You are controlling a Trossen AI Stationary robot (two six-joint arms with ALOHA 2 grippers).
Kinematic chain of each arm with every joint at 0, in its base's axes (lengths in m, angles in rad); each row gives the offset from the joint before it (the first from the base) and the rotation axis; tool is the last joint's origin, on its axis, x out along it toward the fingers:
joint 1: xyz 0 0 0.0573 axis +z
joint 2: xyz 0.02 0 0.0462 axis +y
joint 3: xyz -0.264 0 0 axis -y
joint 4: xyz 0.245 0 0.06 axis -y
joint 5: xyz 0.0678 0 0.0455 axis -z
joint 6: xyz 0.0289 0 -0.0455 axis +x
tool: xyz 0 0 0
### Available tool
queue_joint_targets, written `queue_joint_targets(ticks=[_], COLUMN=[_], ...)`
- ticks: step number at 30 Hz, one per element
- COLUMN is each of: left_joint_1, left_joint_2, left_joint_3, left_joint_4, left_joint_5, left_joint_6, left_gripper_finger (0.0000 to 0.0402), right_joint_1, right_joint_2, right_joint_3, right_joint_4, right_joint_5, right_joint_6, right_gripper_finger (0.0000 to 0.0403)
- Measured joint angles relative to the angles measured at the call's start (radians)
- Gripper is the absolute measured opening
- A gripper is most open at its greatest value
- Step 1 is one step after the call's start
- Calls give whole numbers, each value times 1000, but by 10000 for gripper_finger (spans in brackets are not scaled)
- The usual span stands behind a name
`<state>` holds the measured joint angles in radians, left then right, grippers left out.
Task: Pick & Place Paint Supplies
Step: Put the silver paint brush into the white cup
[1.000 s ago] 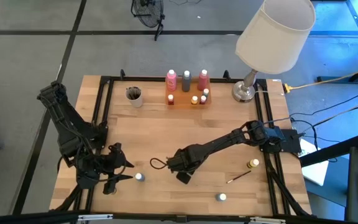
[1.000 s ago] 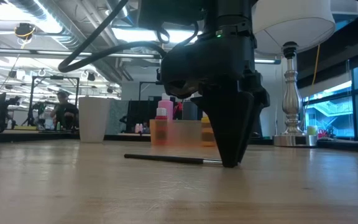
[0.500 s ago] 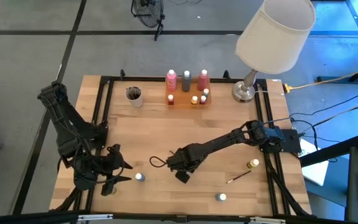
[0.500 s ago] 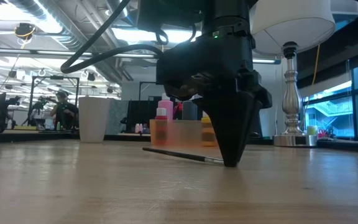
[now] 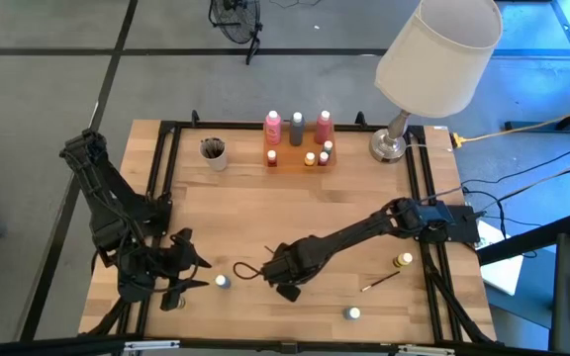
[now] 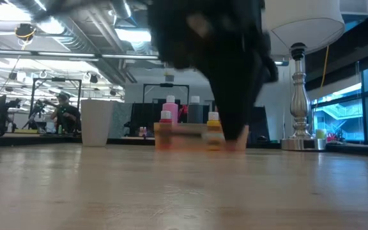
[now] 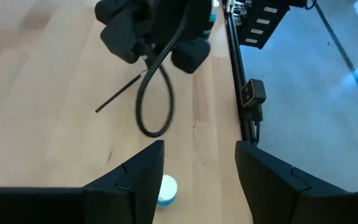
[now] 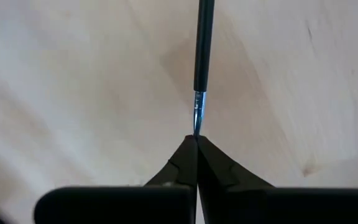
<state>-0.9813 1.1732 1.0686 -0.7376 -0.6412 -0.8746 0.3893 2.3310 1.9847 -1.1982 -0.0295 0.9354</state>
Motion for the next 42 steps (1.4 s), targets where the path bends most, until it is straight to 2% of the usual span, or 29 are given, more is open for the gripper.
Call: queue_joint_targets(ticks=[5, 14, 17, 22, 27, 37, 42], left_joint_1=[0, 0, -9, -42, -65, -63, -52], left_joint_2=[0, 1, 1, 0, -1, 3, 3], left_joint_3=[0, 16, 86, 215, 252, 251, 251], left_joint_4=[0, 2, 10, 6, -47, -306, -329], left_joint_5=[-43, -159, -214, -305, -413, -498, -605], left_joint_6=[99, 402, 504, 776, 999, 1075, 1244], left_gripper_finger=[194, 194, 194, 194, 194, 194, 194], right_joint_1=[9, 14, 13, 13, -3, -48, -92], right_joint_2=[-1, -7, -47, -73, -91, -149, -159], right_joint_3=[115, 371, 352, 368, 370, 371, 371], right_joint_4=[-48, -73, -47, -75, -16, 220, 373], right_joint_5=[3, 38, 53, 33, 1, 16, 27], right_joint_6=[14, 51, 98, 154, 182, 218, 194], right_gripper_finger=[0, 0, 0, 0, 0, 0, 0])
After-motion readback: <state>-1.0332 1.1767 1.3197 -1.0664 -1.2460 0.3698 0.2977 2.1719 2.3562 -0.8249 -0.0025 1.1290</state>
